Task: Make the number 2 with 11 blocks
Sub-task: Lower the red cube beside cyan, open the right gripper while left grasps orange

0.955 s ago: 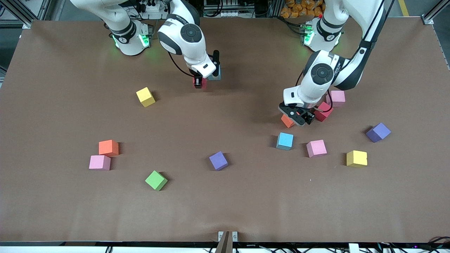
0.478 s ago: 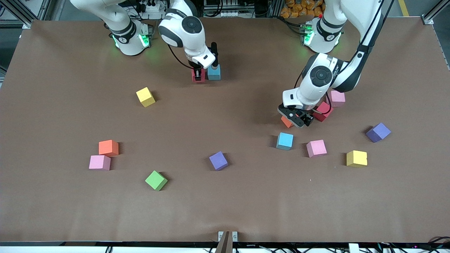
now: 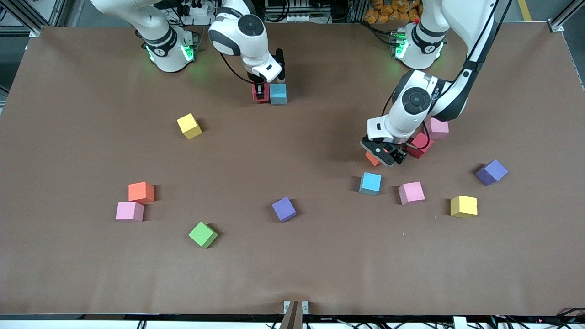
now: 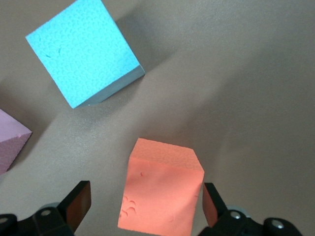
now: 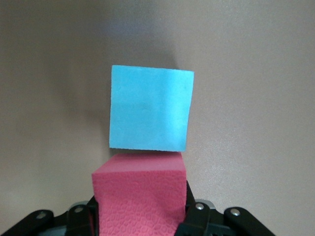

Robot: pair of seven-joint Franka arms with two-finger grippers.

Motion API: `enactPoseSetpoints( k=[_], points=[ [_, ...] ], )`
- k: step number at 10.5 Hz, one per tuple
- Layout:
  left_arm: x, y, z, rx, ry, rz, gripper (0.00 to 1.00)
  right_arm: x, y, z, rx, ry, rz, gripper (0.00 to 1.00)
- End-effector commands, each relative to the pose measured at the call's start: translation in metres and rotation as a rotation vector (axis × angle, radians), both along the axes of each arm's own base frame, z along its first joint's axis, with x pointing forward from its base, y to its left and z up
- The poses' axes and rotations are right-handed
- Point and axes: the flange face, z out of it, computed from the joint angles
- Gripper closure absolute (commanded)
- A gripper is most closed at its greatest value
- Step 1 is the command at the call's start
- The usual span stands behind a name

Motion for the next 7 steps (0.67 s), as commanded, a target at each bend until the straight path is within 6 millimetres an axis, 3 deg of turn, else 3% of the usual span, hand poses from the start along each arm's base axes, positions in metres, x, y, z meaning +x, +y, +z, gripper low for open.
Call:
enactPoseSetpoints(
  k=[1,7],
  points=[
    [0.001,0.0,-0.003,-0.011,-0.002,-0.006,0.0,-0.006,-0.002,0.002,0.008,-0.025,-0.036,0.82],
    [0.0,-0.003,-0.003,-0.011,-0.002,-0.014,0.0,-0.008,0.0,-0.009,0.039,-0.015,-0.046,0.83]
  ],
)
